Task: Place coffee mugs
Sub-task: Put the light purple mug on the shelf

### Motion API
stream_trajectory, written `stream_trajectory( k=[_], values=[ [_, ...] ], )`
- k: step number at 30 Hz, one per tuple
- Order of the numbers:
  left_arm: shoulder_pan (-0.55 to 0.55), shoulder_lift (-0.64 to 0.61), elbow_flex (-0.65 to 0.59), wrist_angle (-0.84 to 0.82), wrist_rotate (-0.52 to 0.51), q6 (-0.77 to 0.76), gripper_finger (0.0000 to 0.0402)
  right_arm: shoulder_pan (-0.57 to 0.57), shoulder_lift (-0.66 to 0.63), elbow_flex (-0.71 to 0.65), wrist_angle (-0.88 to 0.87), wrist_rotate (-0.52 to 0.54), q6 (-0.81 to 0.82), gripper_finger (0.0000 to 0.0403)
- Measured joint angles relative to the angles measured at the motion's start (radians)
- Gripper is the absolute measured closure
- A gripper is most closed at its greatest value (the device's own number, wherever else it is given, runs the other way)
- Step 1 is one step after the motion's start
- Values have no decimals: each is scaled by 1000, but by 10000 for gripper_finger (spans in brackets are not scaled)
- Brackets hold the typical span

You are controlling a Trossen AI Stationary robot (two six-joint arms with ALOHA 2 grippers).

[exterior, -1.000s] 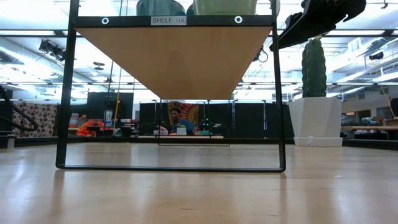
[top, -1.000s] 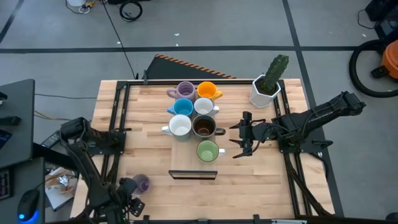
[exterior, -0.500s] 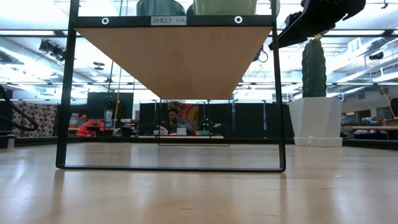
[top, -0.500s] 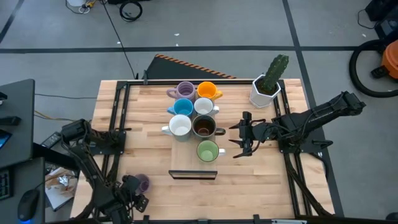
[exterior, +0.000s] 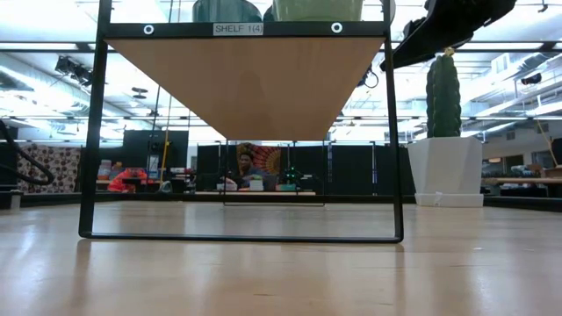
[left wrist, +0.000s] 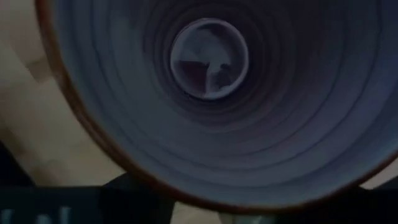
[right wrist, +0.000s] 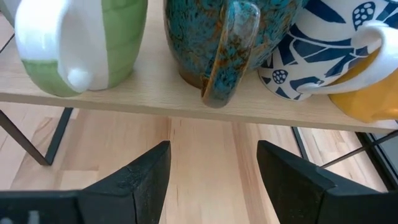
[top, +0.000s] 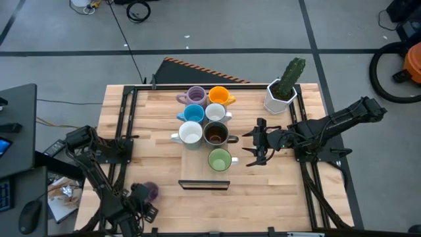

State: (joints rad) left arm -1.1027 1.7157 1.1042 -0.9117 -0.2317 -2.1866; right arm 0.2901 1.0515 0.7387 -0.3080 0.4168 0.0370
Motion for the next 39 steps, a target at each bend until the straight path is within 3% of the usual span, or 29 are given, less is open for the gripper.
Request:
stream_trajectory(
  k=[12,21,32,39],
  values=[
    [1,-2,1,-38,33,82,346,2,0,0,0,-2,23,158],
    [7,-7,8,-94,41,132,346,2,0,0,0,-53,41,158],
    [88,-159,17,-164,68,526,347,5,0,0,0,-95,103,158],
    [107,-207,17,-239,53,642,347,32,0,0,-1,-98,144,158]
  ],
)
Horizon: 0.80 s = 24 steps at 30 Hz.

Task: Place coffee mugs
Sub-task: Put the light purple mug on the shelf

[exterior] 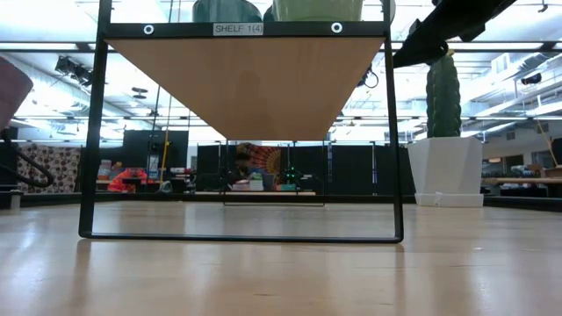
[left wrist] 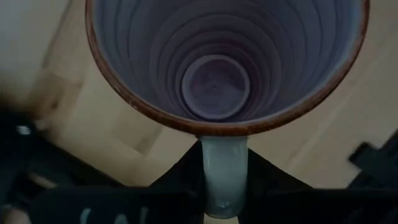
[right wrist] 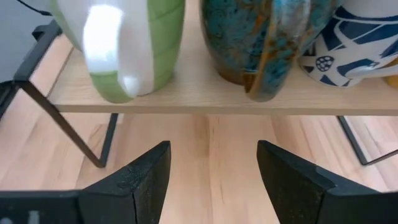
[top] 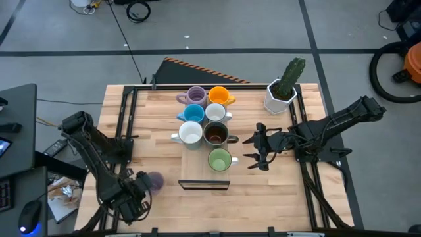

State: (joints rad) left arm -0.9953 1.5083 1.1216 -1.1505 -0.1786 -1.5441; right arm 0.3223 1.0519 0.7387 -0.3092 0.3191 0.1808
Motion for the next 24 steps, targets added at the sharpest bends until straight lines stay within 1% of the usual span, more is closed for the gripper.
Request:
stream_trajectory(
  k=[7,11,17,24],
  values=[
    [-8,-31,0,-79,-27,15,347,12,0,0,0,1,28,158],
    [-28,-85,0,-83,-87,61,347,12,0,0,0,1,47,158],
    [-34,-204,0,-112,-193,162,347,12,0,0,-1,1,70,158],
    [-31,-275,0,-126,-289,307,347,12,0,0,-2,5,81,158]
  ],
)
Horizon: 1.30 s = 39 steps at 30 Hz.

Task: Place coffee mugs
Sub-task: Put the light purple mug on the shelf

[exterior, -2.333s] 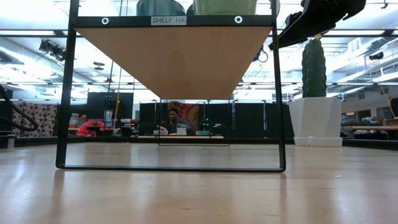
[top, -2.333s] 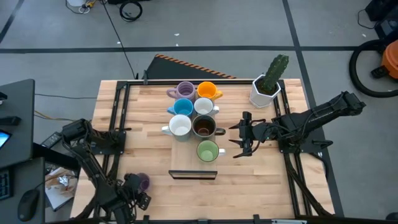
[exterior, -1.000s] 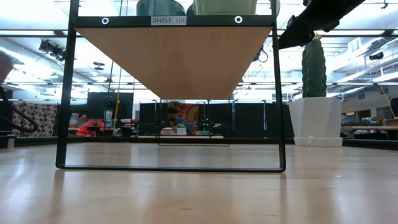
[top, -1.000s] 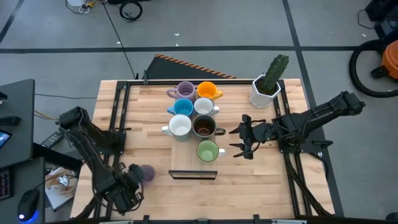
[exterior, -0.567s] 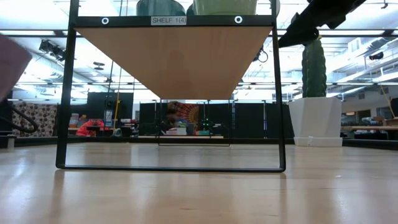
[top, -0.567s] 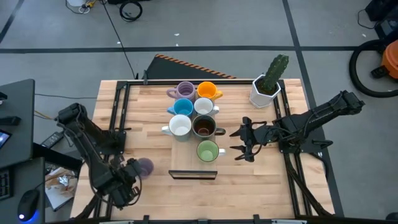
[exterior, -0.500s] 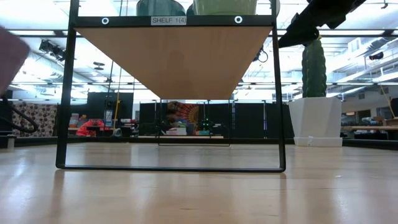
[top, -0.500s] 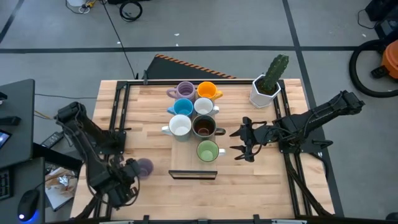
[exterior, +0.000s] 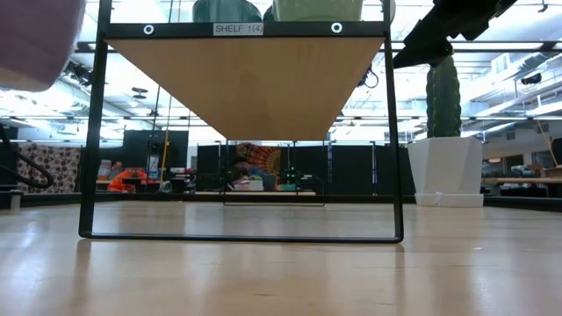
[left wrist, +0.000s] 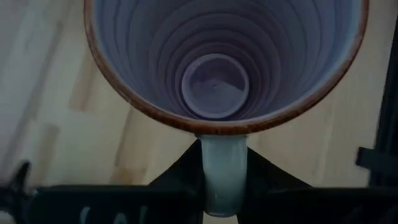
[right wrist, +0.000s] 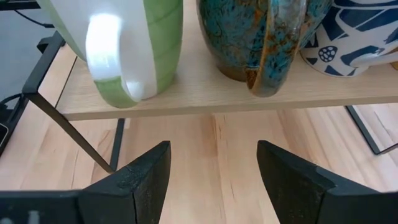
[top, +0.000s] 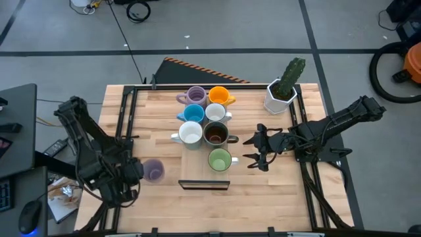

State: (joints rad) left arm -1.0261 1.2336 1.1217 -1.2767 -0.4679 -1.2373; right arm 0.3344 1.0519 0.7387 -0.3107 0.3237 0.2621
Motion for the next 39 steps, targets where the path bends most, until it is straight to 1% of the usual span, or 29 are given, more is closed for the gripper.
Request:
stream_trajectory(
  k=[4,11,16,24,31,35,39],
  values=[
    [21,-17,0,14,-57,82,347,0,0,0,0,0,9,158],
    [76,-24,0,44,-107,215,347,-3,0,0,1,0,5,158],
    [130,-24,0,66,-107,304,347,-4,0,0,1,0,-1,158],
    [206,-24,2,114,-63,410,347,-4,0,0,-22,0,4,158],
    [246,-24,74,128,-63,507,347,-4,0,0,-21,0,8,158],
    [279,-24,90,210,-61,594,347,-4,0,0,-20,0,9,158],
    [336,-24,90,284,-41,687,347,-4,0,0,-19,0,8,158]
  ],
)
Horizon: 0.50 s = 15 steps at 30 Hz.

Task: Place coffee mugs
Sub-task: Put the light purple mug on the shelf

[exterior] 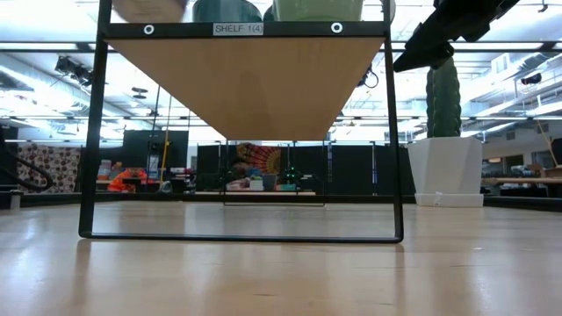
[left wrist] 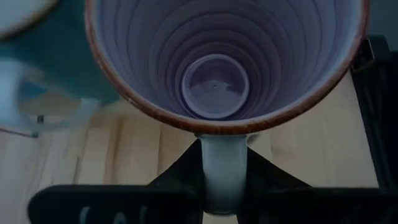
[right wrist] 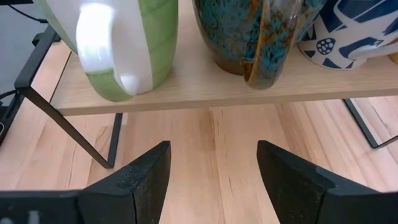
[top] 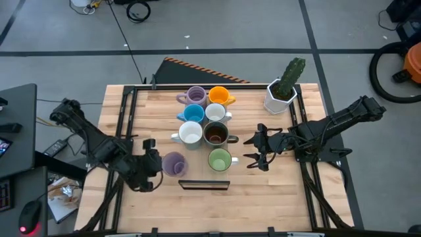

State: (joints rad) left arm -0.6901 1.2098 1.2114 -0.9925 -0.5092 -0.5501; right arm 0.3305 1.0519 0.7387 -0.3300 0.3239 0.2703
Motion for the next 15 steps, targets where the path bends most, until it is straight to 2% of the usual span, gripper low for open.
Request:
stream_trajectory(
  k=[6,15],
  values=[
    [90,9,0,83,34,81,347,1,0,0,0,-1,0,158],
    [187,109,-1,183,166,200,347,1,0,0,6,-4,0,158]
  ],
)
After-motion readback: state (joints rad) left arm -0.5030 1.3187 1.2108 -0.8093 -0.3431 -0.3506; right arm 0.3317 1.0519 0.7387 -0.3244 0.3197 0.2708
